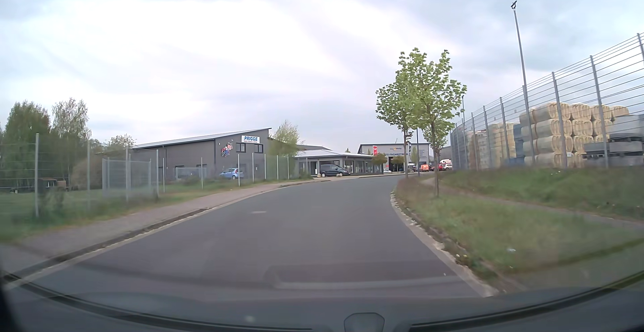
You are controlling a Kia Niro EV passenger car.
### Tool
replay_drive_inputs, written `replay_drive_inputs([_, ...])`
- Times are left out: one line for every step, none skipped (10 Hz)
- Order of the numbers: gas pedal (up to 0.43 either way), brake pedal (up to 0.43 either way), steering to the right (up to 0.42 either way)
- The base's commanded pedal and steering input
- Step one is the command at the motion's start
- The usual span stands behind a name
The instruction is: Follow the waypoints while adhering to traffic rules and regulations
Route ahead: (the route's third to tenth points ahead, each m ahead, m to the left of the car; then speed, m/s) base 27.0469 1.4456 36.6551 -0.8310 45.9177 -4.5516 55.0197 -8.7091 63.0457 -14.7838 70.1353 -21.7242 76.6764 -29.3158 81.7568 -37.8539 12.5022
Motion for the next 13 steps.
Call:
replay_drive_inputs([0.157,0.0,0.007])
replay_drive_inputs([0.157,0.0,0.01])
replay_drive_inputs([0.157,0.0,0.014])
replay_drive_inputs([0.157,0.0,0.019])
replay_drive_inputs([0.157,0.0,0.021])
replay_drive_inputs([0.157,0.0,0.024])
replay_drive_inputs([0.157,0.0,0.028])
replay_drive_inputs([0.157,0.0,0.03])
replay_drive_inputs([0.157,0.0,0.033])
replay_drive_inputs([0.157,0.0,0.033])
replay_drive_inputs([0.157,0.0,0.034])
replay_drive_inputs([0.138,0.0,0.037])
replay_drive_inputs([0.13,0.0,0.041])
